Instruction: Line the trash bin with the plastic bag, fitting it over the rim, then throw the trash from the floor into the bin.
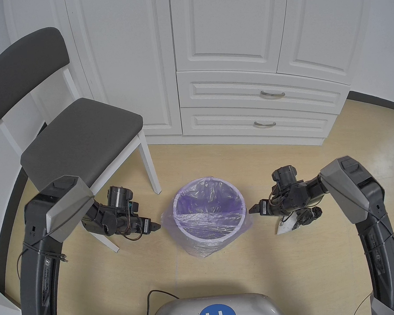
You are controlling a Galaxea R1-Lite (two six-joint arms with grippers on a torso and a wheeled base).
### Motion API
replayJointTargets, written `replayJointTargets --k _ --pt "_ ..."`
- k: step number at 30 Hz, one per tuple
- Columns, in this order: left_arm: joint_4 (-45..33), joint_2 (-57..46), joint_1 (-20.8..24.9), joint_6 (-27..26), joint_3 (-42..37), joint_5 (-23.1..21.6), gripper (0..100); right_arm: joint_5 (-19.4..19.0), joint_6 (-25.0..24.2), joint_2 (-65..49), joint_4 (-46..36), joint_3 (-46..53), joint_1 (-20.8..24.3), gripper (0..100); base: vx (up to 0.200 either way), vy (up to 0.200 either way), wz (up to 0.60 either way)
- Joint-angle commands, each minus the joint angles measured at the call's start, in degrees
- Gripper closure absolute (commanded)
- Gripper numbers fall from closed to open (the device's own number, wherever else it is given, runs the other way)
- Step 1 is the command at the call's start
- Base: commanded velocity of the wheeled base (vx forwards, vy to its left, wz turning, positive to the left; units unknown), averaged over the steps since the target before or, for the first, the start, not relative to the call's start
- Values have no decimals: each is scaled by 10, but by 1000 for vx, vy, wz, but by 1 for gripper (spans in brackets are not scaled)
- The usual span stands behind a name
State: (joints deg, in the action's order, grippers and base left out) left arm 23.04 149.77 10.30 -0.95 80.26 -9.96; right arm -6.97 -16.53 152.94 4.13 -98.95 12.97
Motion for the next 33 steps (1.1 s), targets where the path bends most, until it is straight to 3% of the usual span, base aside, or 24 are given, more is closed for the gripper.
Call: replayJointTargets --k 1,5,10,14,16,21,24,26,28,33 --pt "53 -221 26 -1 -201 -1 0 2 23 -208 174 251 -29 0 0 0 0" --pt "45 -302 49 0 -241 1 0 13 62 -281 236 352 -43 0 0 0 0" --pt "40 -359 94 1 -255 6 0 20 66 -356 319 461 -44 0 0 0 0" --pt "38 -350 124 1 -235 19 0 25 74 -342 395 489 -39 0 0 0 0" --pt "8 -324 152 0 -190 51 0 25 116 -339 453 502 -44 0 0 0 0" --pt "2 -273 169 -12 -136 48 0 20 151 -368 512 544 -47 0 0 0 0" --pt "2 -226 172 -50 -96 30 0 14 188 -387 547 571 -44 0 0 0 0" --pt "1 -206 171 -74 -81 -17 0 16 227 -390 559 580 -44 0 0 0 0" --pt "-4 -178 169 -107 -52 -72 0 18 302 -385 581 588 -52 0 0 0 0" --pt "-39 -115 160 -156 21 -83 0 15 360 -369 665 620 -58 0 0 0 0"
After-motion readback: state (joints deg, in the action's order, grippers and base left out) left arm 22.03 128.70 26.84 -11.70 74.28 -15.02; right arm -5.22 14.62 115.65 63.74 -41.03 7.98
